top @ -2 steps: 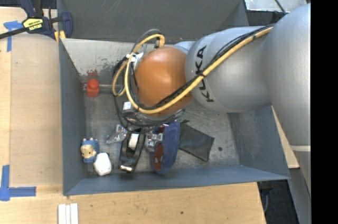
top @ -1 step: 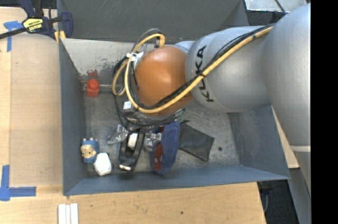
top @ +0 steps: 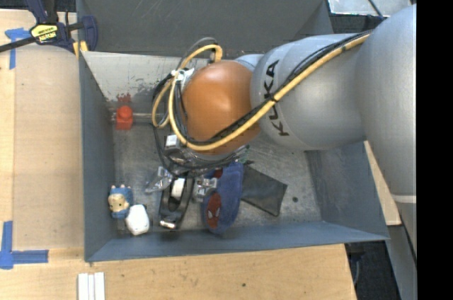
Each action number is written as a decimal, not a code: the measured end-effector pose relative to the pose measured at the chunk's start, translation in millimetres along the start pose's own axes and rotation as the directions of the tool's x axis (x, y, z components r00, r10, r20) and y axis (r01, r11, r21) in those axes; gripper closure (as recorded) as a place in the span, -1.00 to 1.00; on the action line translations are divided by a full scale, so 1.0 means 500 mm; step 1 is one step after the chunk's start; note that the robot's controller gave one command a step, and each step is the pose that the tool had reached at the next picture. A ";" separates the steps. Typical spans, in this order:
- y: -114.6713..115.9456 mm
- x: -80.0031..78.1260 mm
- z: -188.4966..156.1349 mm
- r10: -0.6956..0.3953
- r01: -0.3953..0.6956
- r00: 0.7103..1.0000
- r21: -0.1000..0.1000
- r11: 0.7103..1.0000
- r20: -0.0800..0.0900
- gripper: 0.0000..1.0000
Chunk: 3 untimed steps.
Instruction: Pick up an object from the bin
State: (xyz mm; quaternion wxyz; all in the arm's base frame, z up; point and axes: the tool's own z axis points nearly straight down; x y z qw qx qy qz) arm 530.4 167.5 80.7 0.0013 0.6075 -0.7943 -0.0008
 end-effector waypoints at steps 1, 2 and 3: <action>0.002 0.001 -0.037 0.004 -0.004 1.000 0.001 1.000 0.001 1.00; 0.003 0.003 -0.090 0.007 -0.007 1.000 0.002 1.000 0.001 1.00; 0.004 0.005 -0.130 0.011 -0.011 1.000 0.002 1.000 0.002 1.00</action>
Offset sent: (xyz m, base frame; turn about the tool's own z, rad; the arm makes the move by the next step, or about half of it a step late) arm 0.0000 0.0000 0.0199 0.0000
